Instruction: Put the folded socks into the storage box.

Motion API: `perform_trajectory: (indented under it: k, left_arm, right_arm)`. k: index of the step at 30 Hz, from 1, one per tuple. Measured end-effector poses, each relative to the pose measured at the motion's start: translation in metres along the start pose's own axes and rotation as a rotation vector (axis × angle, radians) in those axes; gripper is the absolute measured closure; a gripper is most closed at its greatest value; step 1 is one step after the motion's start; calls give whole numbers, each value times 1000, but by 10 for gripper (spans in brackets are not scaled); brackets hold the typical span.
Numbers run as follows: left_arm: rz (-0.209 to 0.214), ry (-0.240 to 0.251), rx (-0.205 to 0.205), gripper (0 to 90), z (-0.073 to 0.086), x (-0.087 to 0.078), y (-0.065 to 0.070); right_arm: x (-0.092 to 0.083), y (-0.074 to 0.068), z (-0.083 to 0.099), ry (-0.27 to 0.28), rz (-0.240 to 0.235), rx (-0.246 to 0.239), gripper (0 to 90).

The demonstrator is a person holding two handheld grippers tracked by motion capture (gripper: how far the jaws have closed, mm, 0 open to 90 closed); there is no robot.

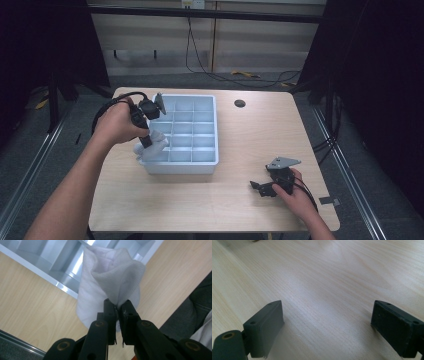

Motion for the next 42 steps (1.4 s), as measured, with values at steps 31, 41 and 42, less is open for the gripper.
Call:
perform_trajectory:
  k: [31,41,42]
  left_arm:
    - [-21,-62,37,838,-17,51,13]
    - [-26,-78,34,836,-17,60,13]
    - [-24,-76,33,836,-16,61,13]
  right_arm:
    - [0,0,0,-3,-2,1,100]
    - [0,0,0,-3,-1,1,100]
    - [0,0,0,-2,-1,1,100]
Point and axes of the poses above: each handheld gripper's, and its own axes: x roughly forward along the jaws, z roughly out of its underside, y roughly to its right, the point moved 5 cm from there along x, roughly forward along the jaws, and after that the axes turned 15 degrees about -z, right-handed, at the moved point
